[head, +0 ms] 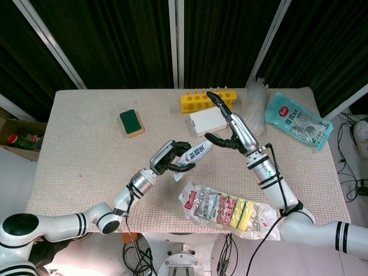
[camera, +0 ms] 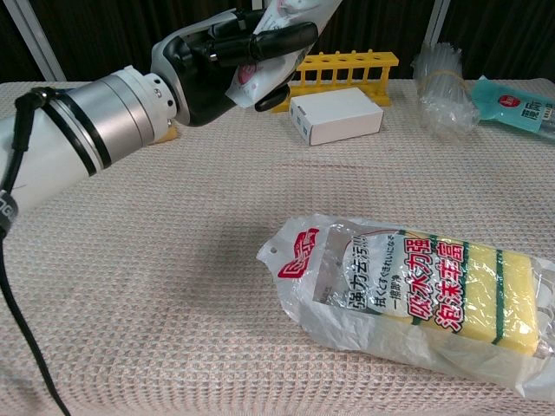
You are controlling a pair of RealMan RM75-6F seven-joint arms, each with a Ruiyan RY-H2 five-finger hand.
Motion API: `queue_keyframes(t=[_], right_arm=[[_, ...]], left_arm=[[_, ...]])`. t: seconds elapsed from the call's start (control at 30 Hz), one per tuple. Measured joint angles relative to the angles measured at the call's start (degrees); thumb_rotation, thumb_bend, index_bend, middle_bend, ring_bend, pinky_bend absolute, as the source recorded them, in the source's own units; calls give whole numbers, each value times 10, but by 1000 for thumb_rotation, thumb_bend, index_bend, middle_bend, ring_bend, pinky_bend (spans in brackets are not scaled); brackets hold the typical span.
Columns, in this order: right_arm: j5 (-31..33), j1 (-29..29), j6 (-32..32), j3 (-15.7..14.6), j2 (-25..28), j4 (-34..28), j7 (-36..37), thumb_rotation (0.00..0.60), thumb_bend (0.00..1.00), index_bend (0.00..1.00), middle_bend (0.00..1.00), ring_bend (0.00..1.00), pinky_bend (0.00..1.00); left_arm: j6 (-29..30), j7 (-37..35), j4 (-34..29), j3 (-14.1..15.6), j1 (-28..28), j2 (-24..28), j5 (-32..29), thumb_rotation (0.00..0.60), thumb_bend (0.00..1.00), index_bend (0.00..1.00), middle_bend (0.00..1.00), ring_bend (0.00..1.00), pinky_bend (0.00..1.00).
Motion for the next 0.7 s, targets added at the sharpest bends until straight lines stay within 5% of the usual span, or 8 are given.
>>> queue_keyframes(t=[0.7], right_arm=[[6,21,-46,-5,5,2,26,183,0,0,0,0,0]], left_arm=[[-7,8,-9,1,-12,3,-8,600,371,827,959,785,824]])
